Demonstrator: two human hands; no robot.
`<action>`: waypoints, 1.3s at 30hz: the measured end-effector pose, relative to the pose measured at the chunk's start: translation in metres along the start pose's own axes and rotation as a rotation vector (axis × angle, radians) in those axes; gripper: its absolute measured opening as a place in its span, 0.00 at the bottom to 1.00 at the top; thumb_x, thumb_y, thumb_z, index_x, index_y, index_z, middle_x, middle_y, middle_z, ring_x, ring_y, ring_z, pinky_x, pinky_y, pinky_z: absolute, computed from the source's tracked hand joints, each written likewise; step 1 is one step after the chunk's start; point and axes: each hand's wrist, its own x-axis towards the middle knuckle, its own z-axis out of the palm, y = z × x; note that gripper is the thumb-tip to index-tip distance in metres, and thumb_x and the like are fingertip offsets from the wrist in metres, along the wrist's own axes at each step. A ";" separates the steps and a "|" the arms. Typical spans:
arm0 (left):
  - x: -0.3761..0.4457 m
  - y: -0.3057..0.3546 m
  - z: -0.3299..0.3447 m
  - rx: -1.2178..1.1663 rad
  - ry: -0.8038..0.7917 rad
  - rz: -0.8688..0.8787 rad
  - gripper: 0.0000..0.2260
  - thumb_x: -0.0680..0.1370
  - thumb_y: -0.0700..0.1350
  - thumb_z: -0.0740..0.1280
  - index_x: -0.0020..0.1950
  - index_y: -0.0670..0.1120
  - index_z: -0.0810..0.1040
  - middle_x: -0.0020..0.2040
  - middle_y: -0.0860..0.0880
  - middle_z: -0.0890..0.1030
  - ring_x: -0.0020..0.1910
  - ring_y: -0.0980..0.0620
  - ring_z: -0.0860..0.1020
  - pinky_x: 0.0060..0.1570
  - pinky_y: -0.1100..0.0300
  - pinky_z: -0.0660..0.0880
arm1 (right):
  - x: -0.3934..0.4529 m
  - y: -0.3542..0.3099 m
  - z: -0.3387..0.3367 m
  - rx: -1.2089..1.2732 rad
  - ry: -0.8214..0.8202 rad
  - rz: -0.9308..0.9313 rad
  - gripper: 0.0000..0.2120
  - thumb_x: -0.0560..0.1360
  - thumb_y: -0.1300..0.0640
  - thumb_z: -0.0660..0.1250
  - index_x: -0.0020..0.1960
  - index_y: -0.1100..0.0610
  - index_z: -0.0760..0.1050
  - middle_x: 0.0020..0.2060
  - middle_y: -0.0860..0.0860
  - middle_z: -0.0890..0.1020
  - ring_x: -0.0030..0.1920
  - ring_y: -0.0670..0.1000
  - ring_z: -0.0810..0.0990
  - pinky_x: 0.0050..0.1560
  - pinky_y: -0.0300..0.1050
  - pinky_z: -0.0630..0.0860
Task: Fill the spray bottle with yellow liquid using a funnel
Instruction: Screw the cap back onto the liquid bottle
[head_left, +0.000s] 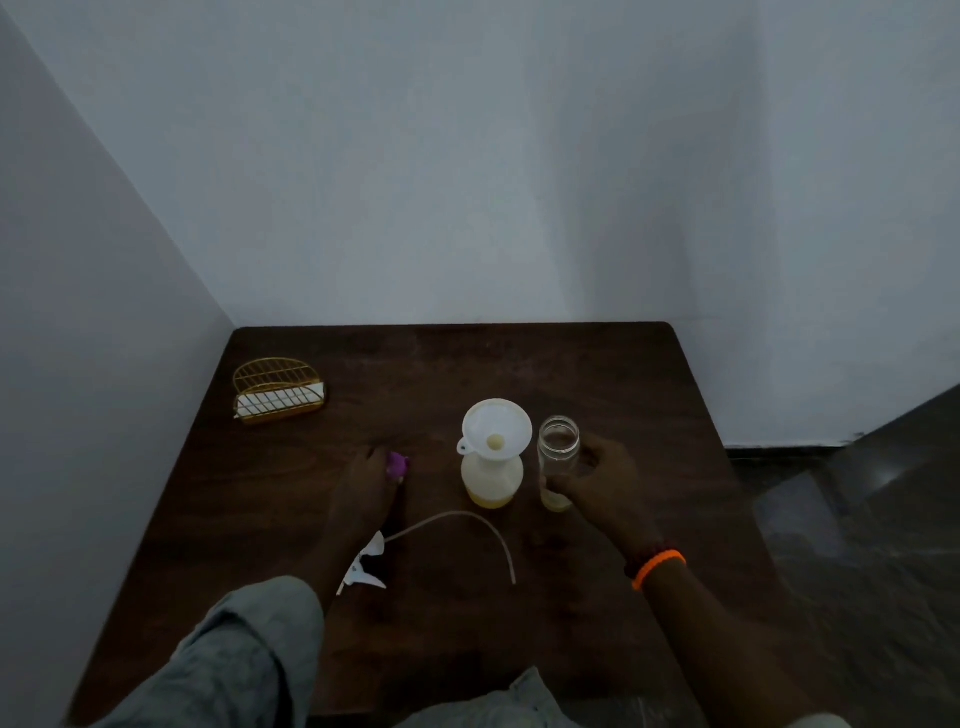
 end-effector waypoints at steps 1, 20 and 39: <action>0.002 0.002 -0.004 -0.031 0.016 -0.019 0.17 0.78 0.49 0.68 0.65 0.45 0.74 0.62 0.45 0.77 0.58 0.50 0.76 0.56 0.56 0.75 | 0.000 0.000 0.000 -0.001 0.004 -0.003 0.26 0.58 0.53 0.79 0.56 0.50 0.82 0.49 0.44 0.86 0.51 0.41 0.83 0.55 0.47 0.80; -0.010 0.202 -0.110 -0.355 -0.038 0.813 0.22 0.69 0.52 0.77 0.61 0.48 0.79 0.53 0.54 0.79 0.48 0.60 0.78 0.47 0.66 0.78 | -0.001 -0.007 -0.013 -0.018 0.016 -0.001 0.27 0.61 0.53 0.80 0.59 0.50 0.81 0.51 0.46 0.85 0.52 0.44 0.83 0.57 0.53 0.80; -0.015 0.224 -0.108 -0.346 -0.128 0.890 0.24 0.67 0.47 0.78 0.62 0.43 0.80 0.57 0.49 0.80 0.54 0.55 0.78 0.54 0.64 0.76 | -0.010 -0.008 -0.022 -0.067 0.058 0.015 0.27 0.54 0.43 0.76 0.52 0.51 0.82 0.45 0.46 0.85 0.47 0.47 0.83 0.51 0.51 0.80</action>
